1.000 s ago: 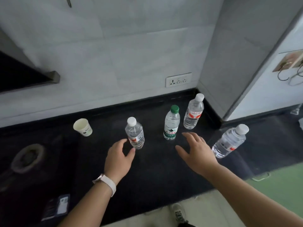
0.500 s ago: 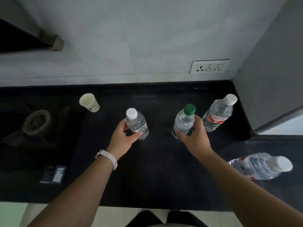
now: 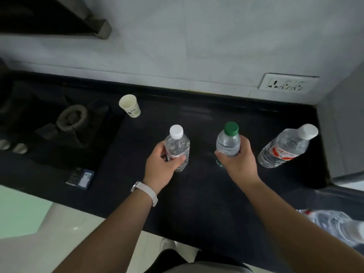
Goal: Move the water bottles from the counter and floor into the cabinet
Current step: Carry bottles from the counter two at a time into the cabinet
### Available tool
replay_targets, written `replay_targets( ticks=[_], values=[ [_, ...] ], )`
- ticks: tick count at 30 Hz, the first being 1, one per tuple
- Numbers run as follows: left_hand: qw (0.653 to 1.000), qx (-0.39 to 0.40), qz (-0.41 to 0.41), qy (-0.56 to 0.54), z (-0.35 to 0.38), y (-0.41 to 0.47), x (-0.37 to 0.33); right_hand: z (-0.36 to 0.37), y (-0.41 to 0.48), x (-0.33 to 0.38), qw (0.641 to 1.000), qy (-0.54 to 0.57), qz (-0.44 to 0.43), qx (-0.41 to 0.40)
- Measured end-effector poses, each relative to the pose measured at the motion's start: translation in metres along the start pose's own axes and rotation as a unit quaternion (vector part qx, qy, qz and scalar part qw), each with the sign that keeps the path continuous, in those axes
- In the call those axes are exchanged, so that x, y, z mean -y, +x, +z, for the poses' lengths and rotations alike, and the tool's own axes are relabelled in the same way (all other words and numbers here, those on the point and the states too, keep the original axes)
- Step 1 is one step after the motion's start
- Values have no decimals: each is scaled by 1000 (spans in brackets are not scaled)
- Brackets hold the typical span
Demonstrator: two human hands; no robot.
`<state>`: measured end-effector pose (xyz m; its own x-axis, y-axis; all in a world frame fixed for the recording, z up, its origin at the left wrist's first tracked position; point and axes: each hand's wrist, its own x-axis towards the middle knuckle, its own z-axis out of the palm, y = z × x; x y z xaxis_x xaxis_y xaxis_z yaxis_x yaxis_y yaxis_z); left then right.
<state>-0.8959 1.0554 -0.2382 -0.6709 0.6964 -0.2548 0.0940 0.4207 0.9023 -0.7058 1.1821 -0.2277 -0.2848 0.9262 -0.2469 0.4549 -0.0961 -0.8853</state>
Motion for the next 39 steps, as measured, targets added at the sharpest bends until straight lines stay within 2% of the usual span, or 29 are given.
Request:
replay_targets(
  ticks=[7,15,29,39],
  values=[
    [996,-77,-24,-24,-42,-37,10,33,-24,30,996,-6,-32,88],
    [982,-178,-31,-45,-137,-85,32,105,-80,80,979,-33,-97,174],
    [951,-298,-18,-78,-378,-211,135,309,-264,153,952,-51,-165,252],
    [904,-413,-48,-97,-518,-306,209,441,-379,193,914,-41,-213,342]
  ],
)
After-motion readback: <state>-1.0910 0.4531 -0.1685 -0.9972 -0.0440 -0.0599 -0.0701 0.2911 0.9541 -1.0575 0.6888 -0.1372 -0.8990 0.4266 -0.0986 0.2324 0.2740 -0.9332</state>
